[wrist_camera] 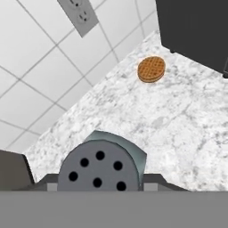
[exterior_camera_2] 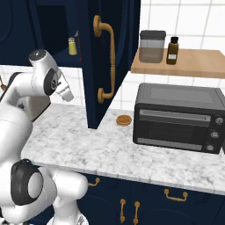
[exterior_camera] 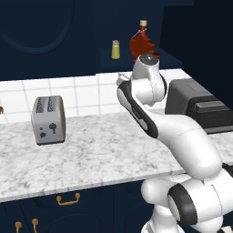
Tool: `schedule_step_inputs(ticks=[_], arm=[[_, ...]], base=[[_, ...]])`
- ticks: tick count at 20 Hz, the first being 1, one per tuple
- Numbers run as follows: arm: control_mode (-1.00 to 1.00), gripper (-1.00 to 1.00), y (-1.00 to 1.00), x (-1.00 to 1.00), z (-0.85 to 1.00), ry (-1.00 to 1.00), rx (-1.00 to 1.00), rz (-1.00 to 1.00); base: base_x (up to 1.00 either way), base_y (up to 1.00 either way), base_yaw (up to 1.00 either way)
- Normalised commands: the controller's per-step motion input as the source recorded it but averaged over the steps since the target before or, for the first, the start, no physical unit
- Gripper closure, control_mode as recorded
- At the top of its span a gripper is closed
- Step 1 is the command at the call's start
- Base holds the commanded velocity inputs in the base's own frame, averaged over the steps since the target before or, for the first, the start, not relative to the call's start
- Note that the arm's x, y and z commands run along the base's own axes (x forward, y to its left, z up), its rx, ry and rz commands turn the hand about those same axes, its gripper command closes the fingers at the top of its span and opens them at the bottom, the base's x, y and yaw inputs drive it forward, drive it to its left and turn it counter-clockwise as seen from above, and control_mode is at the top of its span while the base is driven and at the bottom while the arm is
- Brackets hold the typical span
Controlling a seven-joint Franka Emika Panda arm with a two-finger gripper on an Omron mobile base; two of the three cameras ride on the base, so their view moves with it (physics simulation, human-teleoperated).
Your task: Put the shaker and condiment bottle from the counter next to their counterparts in the cabinet.
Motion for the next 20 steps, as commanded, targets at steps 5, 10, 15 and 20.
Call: schedule_step_inputs(ticks=[5, 10, 15, 20], arm=[[-1.00, 1.00, 0.00, 0.09, 0.80, 0.06, 0.11, 0.22], [-1.00, 1.00, 0.16, 0.20, 1.00, 0.00, 0.06, 0.18], [-1.00, 1.00, 0.42, 0.12, 0.71, 0.00, -0.04, 0.07], [-1.00, 1.00, 0.21, 0.03, 0.28, -0.07, -0.09, 0.04]], base=[[0.00, 0.00, 0.00], [0.00, 0.00, 0.00], [0.00, 0.00, 0.00], [0.00, 0.00, 0.00]])
